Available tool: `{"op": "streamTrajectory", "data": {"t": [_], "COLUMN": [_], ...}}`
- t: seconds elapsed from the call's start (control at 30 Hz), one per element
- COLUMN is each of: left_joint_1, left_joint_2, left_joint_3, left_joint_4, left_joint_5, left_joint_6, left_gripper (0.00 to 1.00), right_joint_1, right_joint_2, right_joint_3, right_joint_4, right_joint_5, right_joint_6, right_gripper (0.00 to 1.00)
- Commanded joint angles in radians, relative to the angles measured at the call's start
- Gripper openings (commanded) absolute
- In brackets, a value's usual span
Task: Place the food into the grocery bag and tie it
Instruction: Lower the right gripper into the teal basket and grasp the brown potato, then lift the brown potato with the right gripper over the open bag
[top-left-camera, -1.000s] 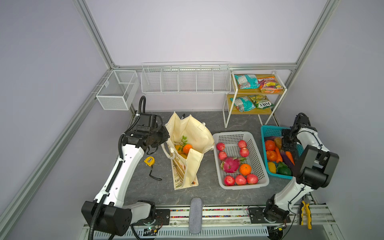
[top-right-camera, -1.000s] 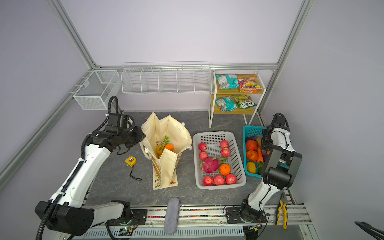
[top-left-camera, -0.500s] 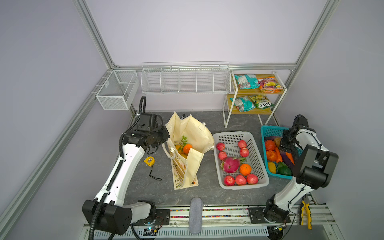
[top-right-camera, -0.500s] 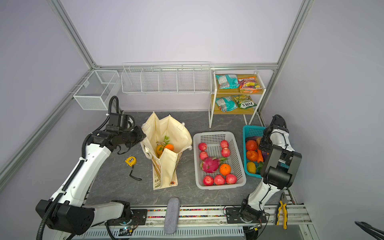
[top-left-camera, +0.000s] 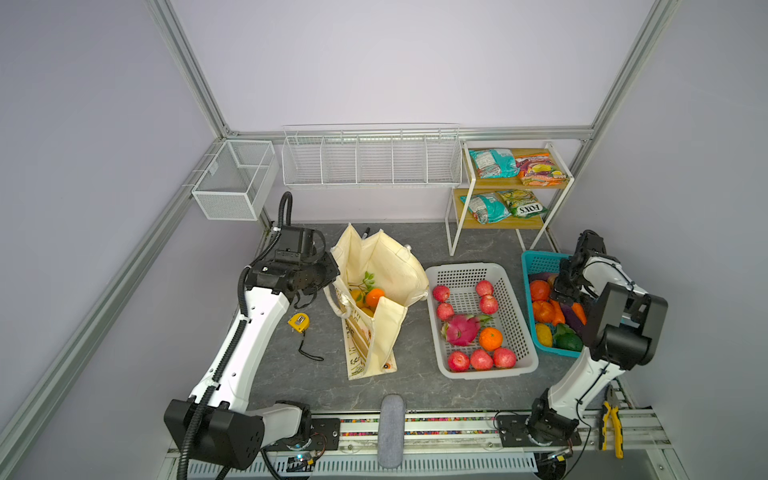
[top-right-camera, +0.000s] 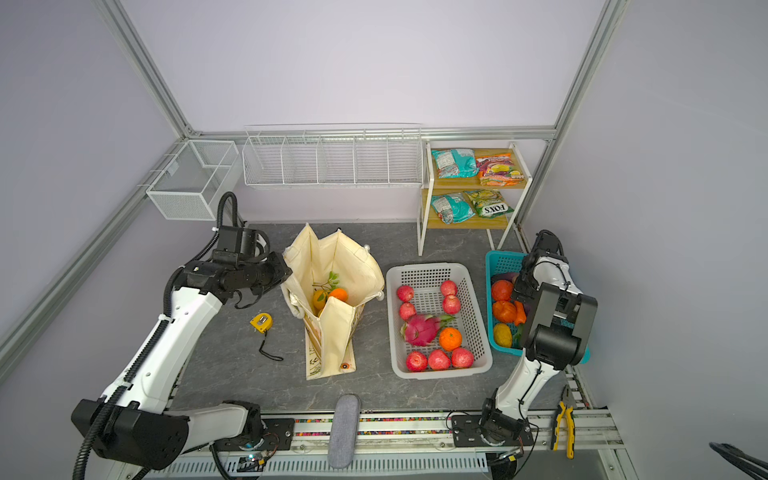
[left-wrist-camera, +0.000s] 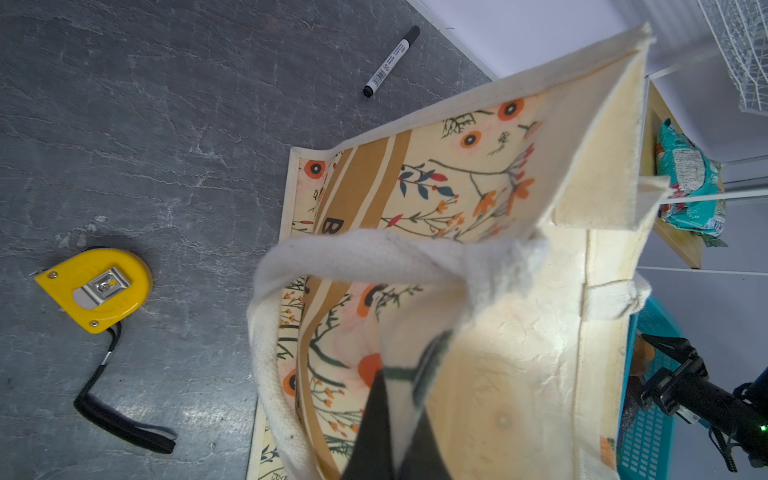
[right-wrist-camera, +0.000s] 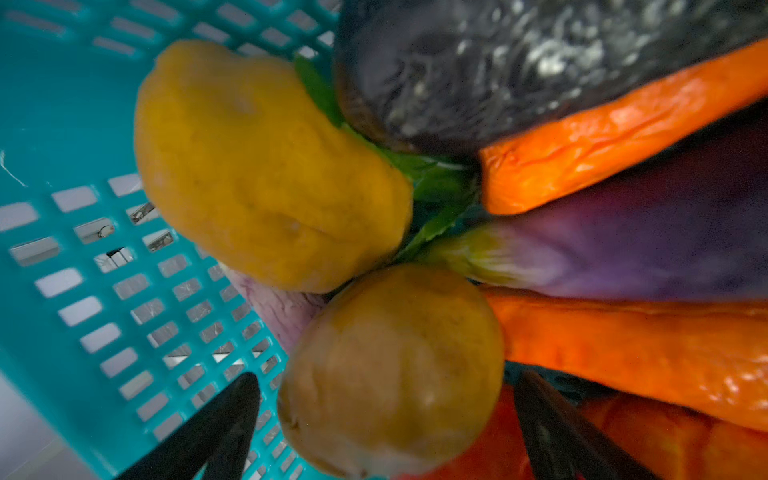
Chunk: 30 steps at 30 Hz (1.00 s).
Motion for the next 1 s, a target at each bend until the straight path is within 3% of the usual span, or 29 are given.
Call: {"op": "streamTrajectory", "data": {"t": [0.0, 0.13, 0.57, 0.73, 0.97], "left_joint_1": [0.003, 0.003, 0.003, 0.003, 0.005], "left_joint_2": [0.019, 0.023, 0.044, 0.053, 0.079], "left_joint_3": [0.016, 0.022, 0.036, 0.044, 0.065], "left_joint_4": [-0.013, -0.017, -0.017, -0.007, 0.0], "left_joint_5": [-0.003, -0.004, -0.005, 0.003, 0.032], "left_joint_6": [0.001, 0.006, 0.021, 0.023, 0.023], "left_gripper": [0.0, 0.0, 0.0, 0.0, 0.0], "right_joint_1": [0.007, 0.013, 0.012, 0.012, 0.012], "right_joint_2": [0.025, 0.027, -0.01, -0.065, -0.22], "right_joint_3": [0.026, 0.03, 0.02, 0.001, -0.067], "right_joint_4": [-0.002, 0.013, -0.004, -0.007, -0.019], "right_joint_5": [0.026, 0.044, 0.072, 0.063, 0.059], "right_joint_6": [0.091, 0.092, 0.091, 0.073, 0.018], "right_gripper": [0.94, 0.78, 0.47, 0.42, 0.42]}}
